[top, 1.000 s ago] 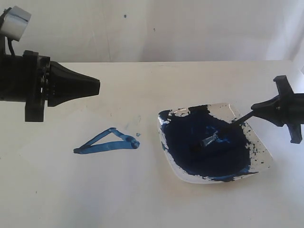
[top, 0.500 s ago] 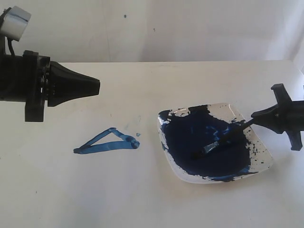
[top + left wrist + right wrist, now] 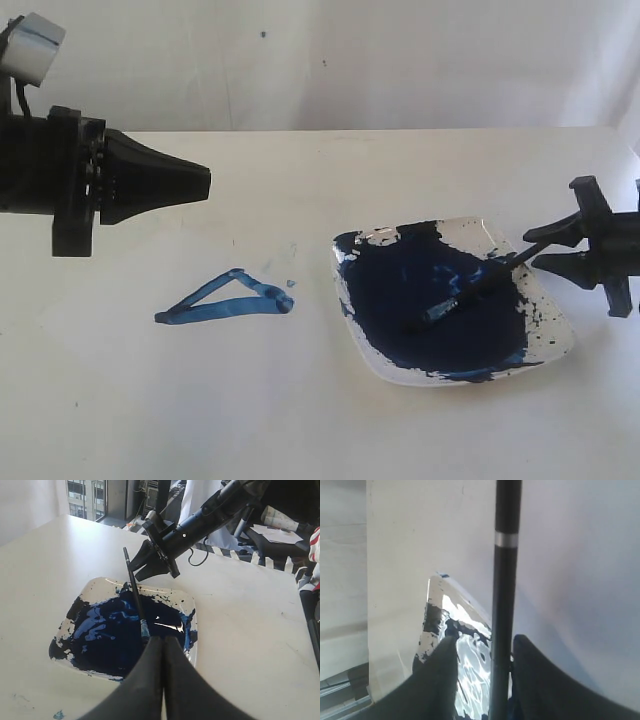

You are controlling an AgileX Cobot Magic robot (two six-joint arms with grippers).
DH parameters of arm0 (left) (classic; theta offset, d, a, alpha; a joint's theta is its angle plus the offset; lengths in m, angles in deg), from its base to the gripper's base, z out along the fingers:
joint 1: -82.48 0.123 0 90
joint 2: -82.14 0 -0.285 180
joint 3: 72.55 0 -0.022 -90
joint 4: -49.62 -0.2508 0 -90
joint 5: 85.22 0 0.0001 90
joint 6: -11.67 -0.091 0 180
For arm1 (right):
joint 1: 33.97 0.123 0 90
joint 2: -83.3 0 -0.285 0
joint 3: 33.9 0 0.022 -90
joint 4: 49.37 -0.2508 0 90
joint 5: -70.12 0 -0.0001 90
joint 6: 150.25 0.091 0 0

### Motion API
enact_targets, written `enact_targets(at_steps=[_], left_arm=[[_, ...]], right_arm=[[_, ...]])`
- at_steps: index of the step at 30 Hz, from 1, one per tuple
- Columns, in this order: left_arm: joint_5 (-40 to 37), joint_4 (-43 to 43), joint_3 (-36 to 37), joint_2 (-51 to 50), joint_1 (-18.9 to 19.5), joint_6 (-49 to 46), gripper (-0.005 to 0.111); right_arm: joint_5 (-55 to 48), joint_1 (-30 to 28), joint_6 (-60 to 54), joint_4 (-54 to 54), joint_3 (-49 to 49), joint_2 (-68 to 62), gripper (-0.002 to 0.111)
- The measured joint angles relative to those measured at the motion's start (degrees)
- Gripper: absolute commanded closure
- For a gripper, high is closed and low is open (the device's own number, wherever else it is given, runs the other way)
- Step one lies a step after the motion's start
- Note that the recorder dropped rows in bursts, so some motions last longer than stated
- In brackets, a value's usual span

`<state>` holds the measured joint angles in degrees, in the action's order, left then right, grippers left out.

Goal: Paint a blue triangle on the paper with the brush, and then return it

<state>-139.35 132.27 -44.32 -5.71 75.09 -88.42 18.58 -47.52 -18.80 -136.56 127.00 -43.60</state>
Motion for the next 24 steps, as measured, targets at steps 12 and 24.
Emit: enact_targets(at_steps=[12, 24], left_arm=[[0.0, 0.0, 0.0, 0.0, 0.0, 0.0, 0.107], [-0.04, 0.0, 0.0, 0.0, 0.0, 0.0, 0.107]], right_arm=[[-15.59, -7.61, 4.16, 1.86, 3.4, 0.0, 0.07], [-17.31, -5.24, -3.26, -2.65, 5.99, 4.08, 0.108]])
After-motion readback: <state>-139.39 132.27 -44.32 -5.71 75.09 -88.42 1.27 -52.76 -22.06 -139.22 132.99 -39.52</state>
